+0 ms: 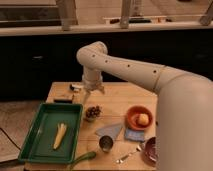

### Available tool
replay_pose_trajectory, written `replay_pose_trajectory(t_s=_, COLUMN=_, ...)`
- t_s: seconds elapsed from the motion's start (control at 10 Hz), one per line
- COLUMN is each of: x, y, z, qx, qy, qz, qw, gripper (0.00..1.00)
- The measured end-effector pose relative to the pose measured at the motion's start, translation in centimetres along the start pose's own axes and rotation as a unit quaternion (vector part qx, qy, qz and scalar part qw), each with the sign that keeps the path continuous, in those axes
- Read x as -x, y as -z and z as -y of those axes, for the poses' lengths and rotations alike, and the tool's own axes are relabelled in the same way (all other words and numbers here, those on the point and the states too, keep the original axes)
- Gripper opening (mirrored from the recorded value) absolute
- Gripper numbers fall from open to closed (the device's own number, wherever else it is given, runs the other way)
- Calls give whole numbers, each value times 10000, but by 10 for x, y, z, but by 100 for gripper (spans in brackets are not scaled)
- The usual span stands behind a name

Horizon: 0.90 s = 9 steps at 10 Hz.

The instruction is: Place grapes in plastic cup

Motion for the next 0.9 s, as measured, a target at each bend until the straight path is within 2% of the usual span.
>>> replay_pose_trajectory(t_s=0.5, x=0, y=-1, z=0, qx=2, qy=57, qz=34, qw=10000, gripper=80)
replay_pose_trajectory(t_s=0.9, x=-2, y=-1, z=1, qx=10, qy=107, qz=-22, qw=9999, gripper=80)
